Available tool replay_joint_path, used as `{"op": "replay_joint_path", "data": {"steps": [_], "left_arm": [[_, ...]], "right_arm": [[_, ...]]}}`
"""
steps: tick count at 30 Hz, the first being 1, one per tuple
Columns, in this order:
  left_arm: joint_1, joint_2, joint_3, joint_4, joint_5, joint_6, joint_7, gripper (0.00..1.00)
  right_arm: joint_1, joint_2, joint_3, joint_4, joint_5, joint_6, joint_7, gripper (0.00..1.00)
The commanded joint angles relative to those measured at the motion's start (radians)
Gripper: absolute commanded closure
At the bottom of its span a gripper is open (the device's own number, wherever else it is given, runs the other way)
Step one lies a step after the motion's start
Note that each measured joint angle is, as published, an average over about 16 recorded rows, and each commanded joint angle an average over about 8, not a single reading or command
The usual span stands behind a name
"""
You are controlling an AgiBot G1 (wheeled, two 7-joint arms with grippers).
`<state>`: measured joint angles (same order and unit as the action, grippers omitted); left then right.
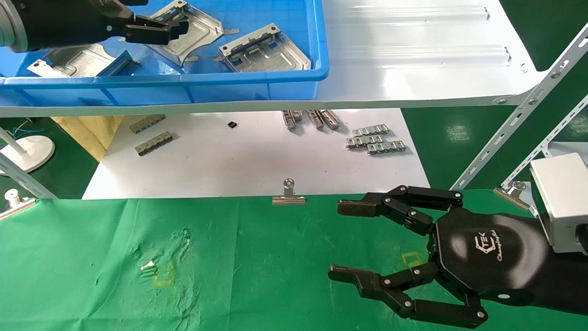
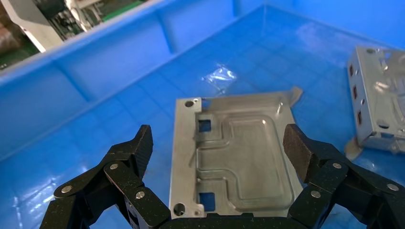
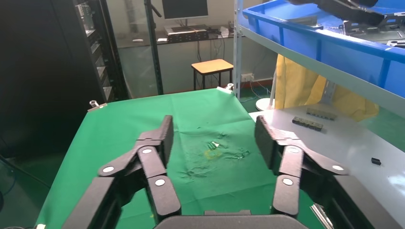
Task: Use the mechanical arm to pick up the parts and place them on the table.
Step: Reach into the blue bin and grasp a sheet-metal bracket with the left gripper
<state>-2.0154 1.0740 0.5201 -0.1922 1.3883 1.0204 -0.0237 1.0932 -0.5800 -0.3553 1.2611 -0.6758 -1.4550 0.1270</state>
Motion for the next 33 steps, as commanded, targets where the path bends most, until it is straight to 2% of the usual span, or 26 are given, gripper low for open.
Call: {"op": "replay_joint_path", "data": {"steps": [1, 17, 33], "left_arm": [[-0.015, 0.014, 0.009, 0.033, 0.013, 0.002, 0.004, 1.0], [-0.057, 0.083, 0.024, 0.152, 0.042, -0.15, 0.041, 1.0], [-0.061, 0.1, 0.015, 0.177, 0.029, -0.149, 0.049, 1.0]], "right_arm": [[0.0, 0.0, 0.0, 0.0, 0.0, 0.0, 0.0, 0.0], [0.0, 0.0, 0.0, 0.0, 0.0, 0.0, 0.0, 0.0], [0.0, 0.0, 0.0, 0.0, 0.0, 0.0, 0.0, 0.0]]}}
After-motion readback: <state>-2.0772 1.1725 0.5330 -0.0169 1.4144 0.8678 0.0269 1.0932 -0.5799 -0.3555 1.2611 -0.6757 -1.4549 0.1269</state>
